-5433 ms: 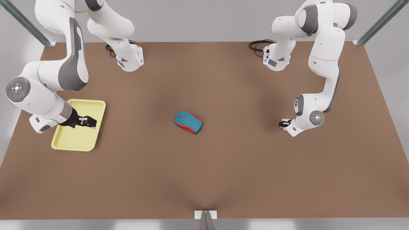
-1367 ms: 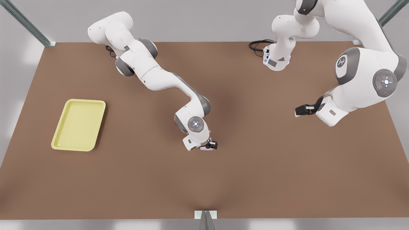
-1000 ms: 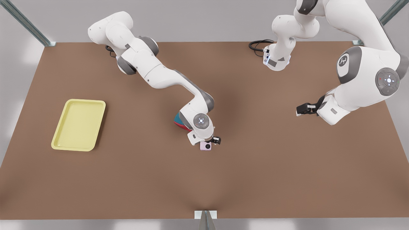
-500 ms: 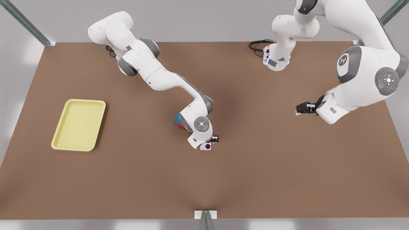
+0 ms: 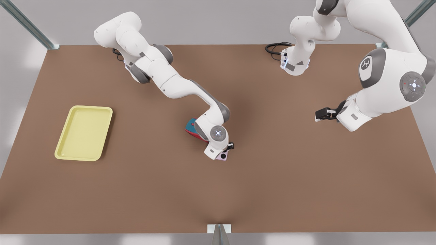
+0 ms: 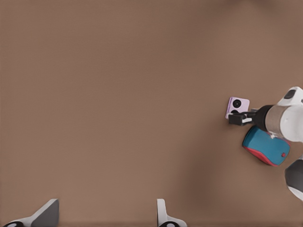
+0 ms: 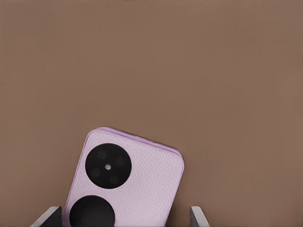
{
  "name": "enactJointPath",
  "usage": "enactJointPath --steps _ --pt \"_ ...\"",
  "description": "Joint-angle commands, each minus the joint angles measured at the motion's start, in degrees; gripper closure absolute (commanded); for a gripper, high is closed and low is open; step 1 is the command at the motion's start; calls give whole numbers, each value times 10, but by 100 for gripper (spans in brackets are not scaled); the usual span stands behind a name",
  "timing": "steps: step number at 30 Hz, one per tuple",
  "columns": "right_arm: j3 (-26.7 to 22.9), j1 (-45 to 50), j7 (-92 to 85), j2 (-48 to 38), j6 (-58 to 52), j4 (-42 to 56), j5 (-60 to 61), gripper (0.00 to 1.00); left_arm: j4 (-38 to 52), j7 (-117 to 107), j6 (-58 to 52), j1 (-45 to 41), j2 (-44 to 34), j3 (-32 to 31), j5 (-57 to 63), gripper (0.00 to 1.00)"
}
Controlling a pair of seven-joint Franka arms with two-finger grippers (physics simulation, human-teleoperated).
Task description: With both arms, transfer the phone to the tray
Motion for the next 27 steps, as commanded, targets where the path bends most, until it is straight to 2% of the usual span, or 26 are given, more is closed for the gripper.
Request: enactJointPath --steps 1,13,15,27 --pt "-2 0 -62 0 6 1 2 0 0 5 -1 0 0 0 0 0" --pt "-3 -1 -46 0 27 11 30 0 3 6 -2 0 -1 0 0 0" --pt "-30 0 -29 0 30 13 50 0 3 6 -1 0 -1 0 0 0" --pt "-34 9 17 13 50 11 50 0 3 5 -1 0 -1 0 -1 0"
